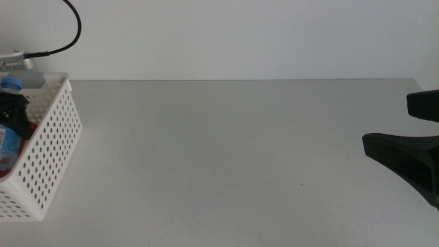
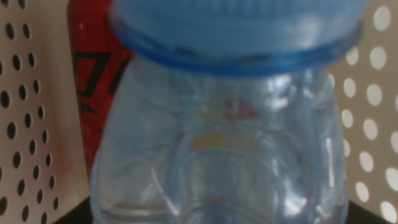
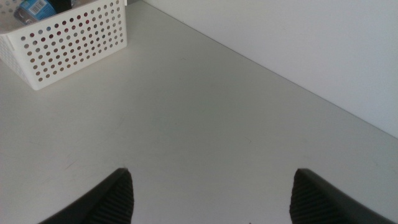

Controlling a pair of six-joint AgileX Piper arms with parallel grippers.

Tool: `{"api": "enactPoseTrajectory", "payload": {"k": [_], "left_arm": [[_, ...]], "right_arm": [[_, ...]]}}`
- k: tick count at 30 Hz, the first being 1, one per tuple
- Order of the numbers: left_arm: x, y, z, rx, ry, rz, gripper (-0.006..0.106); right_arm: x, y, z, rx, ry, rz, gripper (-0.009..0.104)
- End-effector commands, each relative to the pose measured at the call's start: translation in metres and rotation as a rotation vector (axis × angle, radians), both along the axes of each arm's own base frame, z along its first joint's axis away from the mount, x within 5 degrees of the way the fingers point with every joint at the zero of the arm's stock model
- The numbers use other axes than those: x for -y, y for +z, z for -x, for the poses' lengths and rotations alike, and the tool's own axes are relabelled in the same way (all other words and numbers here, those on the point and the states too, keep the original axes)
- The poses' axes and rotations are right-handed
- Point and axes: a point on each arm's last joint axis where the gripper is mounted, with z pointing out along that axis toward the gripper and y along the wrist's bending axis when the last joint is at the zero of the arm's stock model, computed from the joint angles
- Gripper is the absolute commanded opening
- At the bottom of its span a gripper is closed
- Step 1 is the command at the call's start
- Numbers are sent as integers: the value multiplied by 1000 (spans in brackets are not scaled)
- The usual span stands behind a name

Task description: Use arms to grab the bottles and put them into the dustbin to the left of the table.

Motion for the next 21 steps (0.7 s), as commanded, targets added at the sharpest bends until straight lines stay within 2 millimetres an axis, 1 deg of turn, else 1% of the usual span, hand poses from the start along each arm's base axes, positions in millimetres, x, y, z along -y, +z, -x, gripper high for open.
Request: {"api": "enactPoseTrajectory", "payload": {"k": [1, 3, 6, 7, 10, 13, 18, 20, 21], "left_arm": [[2, 31, 1, 104, 16, -15, 42], [3, 29, -1, 102, 4, -20, 59], [8, 27, -3, 94, -26, -39, 89], [11, 27, -4, 90, -39, -52, 94], [24, 32, -9, 121, -71, -93, 94], [32, 45, -9, 122, -49, -144, 94], [47, 87, 5, 147, 29, -191, 94], [55, 107, 16, 172, 28, -182, 94], [59, 119, 22, 211, 37, -174, 94]], "right_arm": [[1, 18, 0, 95, -5, -51, 64], [1, 18, 0, 95, -5, -51, 64], [1, 18, 0, 95, -5, -51, 64], [1, 18, 0, 95, -5, -51, 64], [1, 18, 0, 95, -5, -51, 64], [1, 18, 0, 95, -5, -51, 64], [1, 18, 0, 95, -5, -51, 64], [1, 18, 0, 95, -5, -51, 64], [1, 18, 0, 95, -5, -51, 64]]}}
